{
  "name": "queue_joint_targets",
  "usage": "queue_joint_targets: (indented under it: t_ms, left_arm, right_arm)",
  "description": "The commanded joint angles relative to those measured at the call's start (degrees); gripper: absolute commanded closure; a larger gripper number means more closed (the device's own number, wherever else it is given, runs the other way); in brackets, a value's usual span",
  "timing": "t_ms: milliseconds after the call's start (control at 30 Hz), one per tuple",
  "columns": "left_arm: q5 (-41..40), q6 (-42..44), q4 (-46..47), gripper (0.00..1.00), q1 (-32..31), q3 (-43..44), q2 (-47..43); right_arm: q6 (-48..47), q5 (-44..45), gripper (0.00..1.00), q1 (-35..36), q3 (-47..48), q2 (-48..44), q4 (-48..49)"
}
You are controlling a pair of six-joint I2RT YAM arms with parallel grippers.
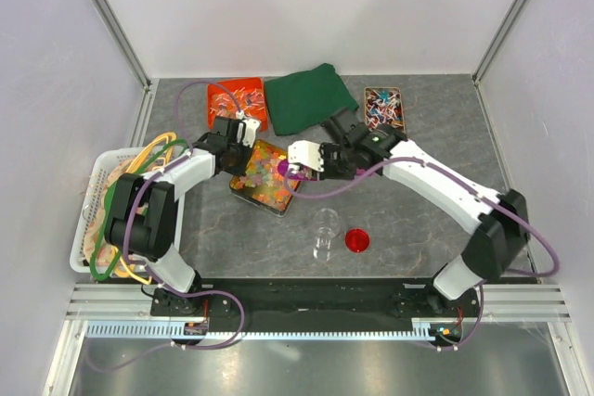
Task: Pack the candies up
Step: Scoop the fake candies from the storage box, then place the fake candies in the packing bottle, then place the storage box at the center of the board.
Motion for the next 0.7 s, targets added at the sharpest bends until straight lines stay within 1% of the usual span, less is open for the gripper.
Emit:
queue_joint_targets:
  t_ms: [0,233,467,667]
  left_arm:
    - [2.80,-2.06,3.44,0.98,0.34,3.50,-0.48]
    - [2.45,-0.74,2.56,0.98,0.43,4.56,-0.30]
    - [2.18,0.32,2.12,0.98,1.05,4.64,0.66]
    - [1.74,1.02,1.94,0.98,1.31,4.91,0.93]
  right_arm:
    - [-3.76,-3.56,1.00,0.24,-2.64,-7.69,-6.81]
    - [-6.05,0.57,1.00,0.24,-5.45,-15.07,-15.42]
    - [-6.57,5.49,1.00,0.32,-10.11,-21.92,-18.24]
    - [-6.40,8.30,1.00,0.32,-12.84,-24.47,-20.44]
